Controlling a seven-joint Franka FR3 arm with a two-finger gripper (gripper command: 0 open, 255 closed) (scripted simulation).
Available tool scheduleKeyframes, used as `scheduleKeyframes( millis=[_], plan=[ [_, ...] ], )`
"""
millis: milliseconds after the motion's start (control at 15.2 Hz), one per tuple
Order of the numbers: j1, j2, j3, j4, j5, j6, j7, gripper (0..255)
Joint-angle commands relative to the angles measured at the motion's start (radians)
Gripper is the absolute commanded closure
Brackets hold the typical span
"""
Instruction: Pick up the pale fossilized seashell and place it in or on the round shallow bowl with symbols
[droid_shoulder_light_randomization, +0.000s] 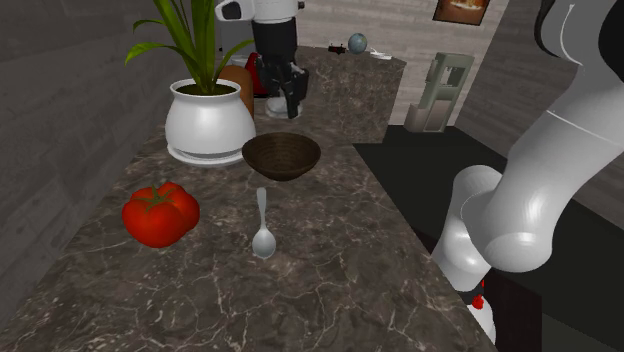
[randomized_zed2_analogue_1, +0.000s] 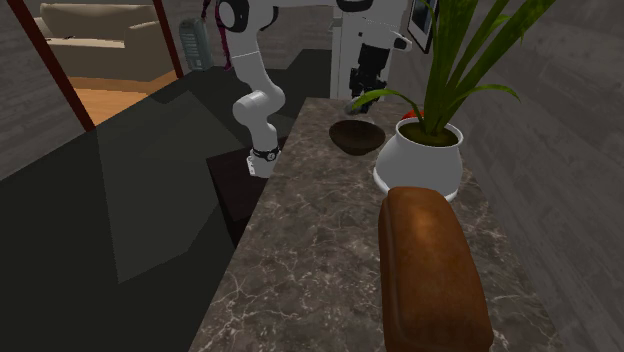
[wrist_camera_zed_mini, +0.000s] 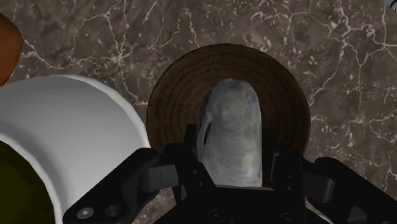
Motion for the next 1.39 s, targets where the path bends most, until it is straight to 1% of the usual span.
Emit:
scheduleKeyframes(
  millis=[0, 726, 1254, 1320],
  plan=[
    [0.006, -0.009, 0.009, -0.034, 0.004, 0.022, 0.020, 255],
    [0.006, -0.019, 0.006, -0.193, 0.001, 0.169, 0.042, 255],
    [0.006, -0.019, 0.006, -0.193, 0.001, 0.169, 0.042, 255],
    [0.006, -0.019, 0.006, -0.193, 0.001, 0.169, 0.042, 0]
  ],
)
